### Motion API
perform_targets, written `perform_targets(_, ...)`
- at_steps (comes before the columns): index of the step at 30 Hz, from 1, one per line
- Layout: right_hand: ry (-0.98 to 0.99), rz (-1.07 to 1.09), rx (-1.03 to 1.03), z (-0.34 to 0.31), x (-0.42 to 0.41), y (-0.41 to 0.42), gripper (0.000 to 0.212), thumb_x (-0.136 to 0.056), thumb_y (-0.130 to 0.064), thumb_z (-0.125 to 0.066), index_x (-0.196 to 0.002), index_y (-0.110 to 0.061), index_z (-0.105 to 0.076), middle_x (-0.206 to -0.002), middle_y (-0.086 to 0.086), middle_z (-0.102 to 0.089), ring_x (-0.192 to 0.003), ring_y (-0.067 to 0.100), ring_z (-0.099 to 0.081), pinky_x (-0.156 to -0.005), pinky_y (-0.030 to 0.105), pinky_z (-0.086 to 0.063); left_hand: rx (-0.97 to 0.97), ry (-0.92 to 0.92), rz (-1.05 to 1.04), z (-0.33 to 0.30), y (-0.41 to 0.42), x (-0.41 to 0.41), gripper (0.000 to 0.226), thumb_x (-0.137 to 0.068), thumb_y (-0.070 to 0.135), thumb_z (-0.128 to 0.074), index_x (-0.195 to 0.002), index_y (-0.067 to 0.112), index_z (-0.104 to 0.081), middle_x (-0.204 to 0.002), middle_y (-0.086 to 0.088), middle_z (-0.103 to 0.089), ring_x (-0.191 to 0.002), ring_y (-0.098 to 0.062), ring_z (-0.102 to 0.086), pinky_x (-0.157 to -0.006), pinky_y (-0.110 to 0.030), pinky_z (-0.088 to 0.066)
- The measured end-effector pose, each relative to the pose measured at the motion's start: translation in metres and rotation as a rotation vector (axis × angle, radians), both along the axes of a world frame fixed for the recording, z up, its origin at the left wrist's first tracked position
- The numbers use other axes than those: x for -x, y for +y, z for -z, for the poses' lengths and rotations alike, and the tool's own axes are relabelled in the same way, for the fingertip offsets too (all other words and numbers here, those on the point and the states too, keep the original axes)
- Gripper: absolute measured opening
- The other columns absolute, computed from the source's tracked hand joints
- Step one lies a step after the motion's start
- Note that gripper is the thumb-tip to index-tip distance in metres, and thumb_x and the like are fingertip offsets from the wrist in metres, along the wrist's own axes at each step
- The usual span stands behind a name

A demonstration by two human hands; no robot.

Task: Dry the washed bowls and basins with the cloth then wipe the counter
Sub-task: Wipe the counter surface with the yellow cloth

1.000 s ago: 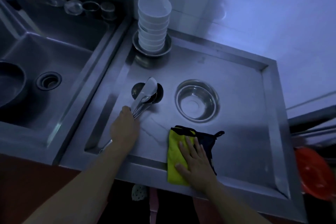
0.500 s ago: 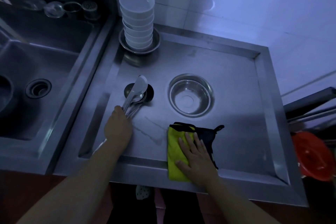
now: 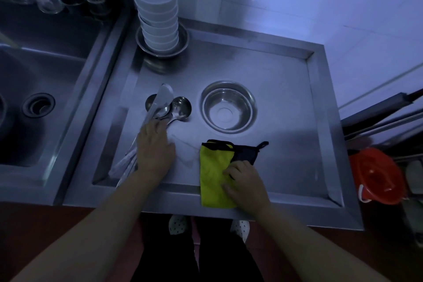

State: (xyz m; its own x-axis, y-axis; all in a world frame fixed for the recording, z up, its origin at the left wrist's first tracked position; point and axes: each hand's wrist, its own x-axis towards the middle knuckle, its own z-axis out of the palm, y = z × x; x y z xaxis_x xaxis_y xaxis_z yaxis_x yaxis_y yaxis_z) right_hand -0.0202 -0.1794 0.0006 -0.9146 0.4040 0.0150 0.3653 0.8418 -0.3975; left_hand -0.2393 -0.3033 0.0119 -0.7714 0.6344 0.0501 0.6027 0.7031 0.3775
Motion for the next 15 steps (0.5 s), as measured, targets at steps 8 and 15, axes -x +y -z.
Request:
perform_targets(8,-0.224,-0.282,0.065,0.013,-0.007,-0.017,0.035,-0.085,-0.039,-0.060,-0.110,-0.015,-0.062,-0.104,0.006,-0.058,-0.097,0.026,-0.050,-0.079,0.038,-0.038,0.020,-0.237,0.203,0.004,0.016,-0.057,0.045,-0.072,-0.005,-0.056,-0.115,0.008,-0.060,-0.111,-0.015,-0.056,-0.106,-0.033,-0.049,-0.085,-0.042,-0.042)
perform_targets(15,-0.070,0.369,0.890,-0.040,-0.027,0.040,0.022,-0.097,-0.020,-0.052,-0.088,-0.002,-0.062,-0.082,0.013,-0.057,-0.075,0.016,-0.050,-0.064,0.028,-0.036,0.142,-0.300,0.453,-0.002,0.044,-0.108,0.051,-0.066,0.018,-0.068,-0.117,0.016,-0.063,-0.121,-0.005,-0.060,-0.125,-0.029,-0.042,-0.099,-0.039,-0.036)
